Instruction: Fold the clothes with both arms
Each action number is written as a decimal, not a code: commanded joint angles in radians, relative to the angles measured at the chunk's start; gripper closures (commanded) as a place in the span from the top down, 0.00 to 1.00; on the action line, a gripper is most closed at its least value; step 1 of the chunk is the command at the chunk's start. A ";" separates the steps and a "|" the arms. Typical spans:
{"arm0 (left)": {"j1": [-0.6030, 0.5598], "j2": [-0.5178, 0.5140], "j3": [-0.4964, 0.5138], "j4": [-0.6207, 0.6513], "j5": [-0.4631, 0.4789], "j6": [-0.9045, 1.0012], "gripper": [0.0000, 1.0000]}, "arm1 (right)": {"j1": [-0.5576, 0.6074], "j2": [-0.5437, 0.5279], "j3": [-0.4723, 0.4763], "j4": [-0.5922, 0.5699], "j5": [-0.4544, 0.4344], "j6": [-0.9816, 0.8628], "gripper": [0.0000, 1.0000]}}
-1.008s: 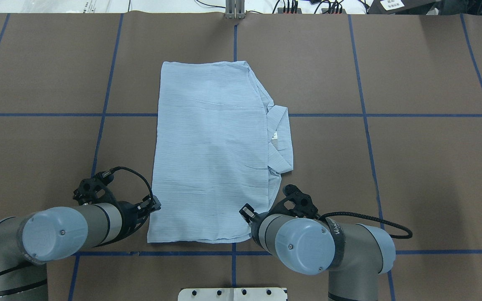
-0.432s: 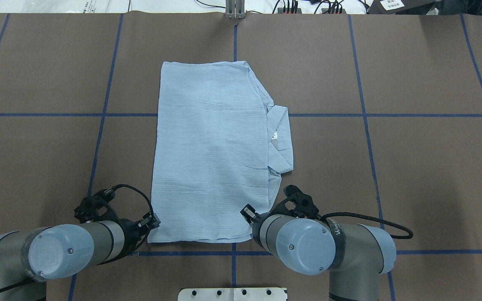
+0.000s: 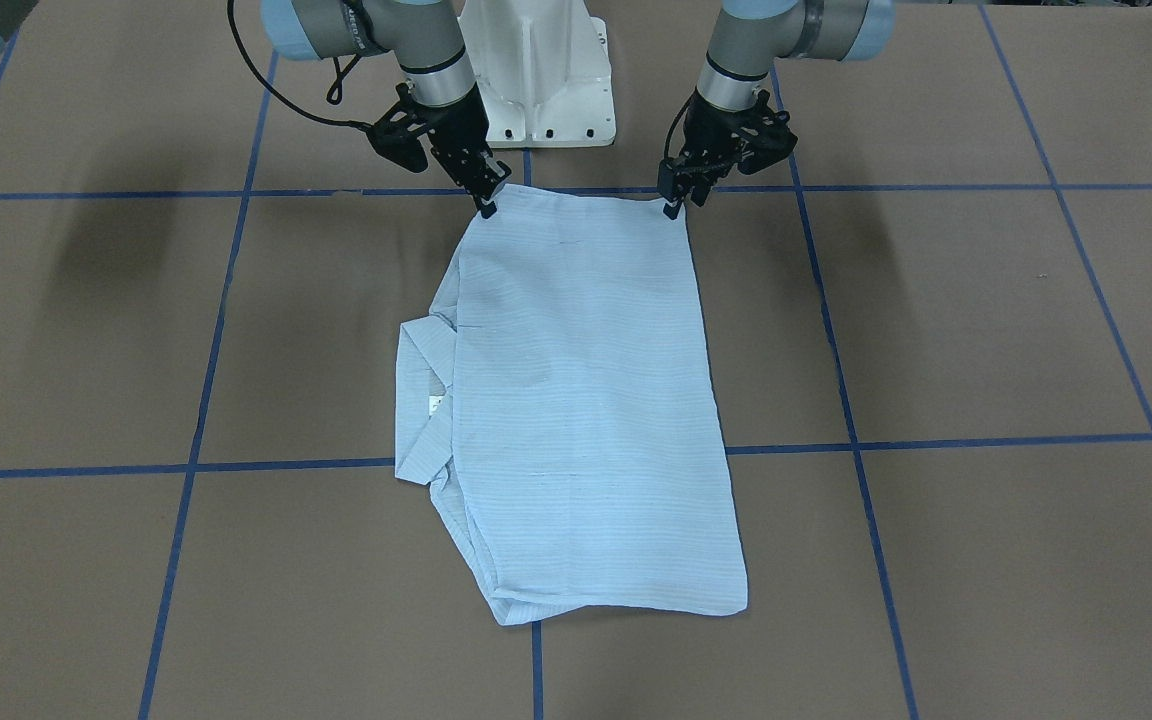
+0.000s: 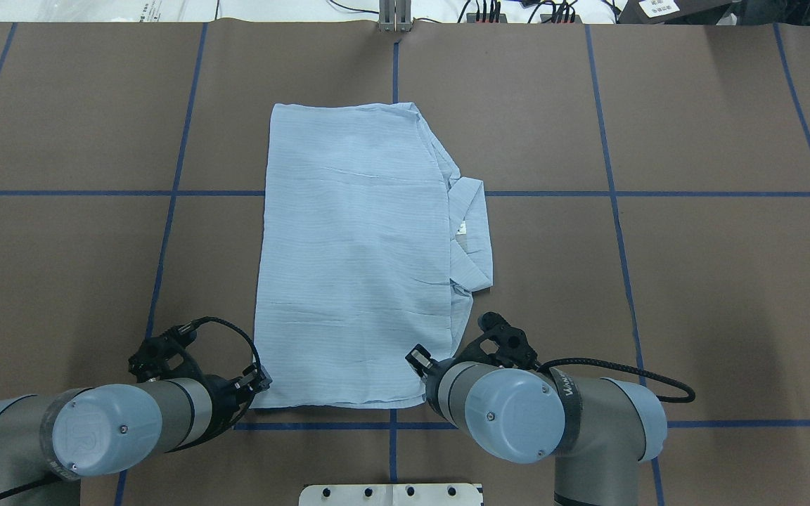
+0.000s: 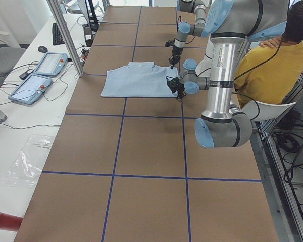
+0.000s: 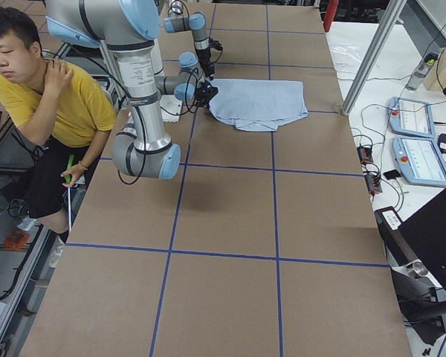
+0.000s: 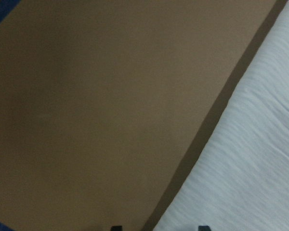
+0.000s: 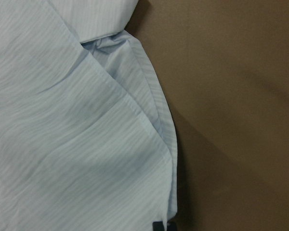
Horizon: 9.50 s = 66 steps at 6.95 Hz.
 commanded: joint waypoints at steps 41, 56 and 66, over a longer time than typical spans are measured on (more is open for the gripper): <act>-0.617 -0.549 0.928 -0.595 -0.174 0.582 0.00 | 0.543 0.584 -1.080 0.494 0.247 -0.284 0.00; -1.066 -0.367 0.982 -0.575 -0.623 1.436 0.50 | 0.993 0.190 -0.758 0.110 0.581 -1.440 1.00; -1.295 0.122 0.189 0.109 -0.849 1.917 1.00 | 1.346 -0.253 -0.261 -0.302 0.874 -2.125 1.00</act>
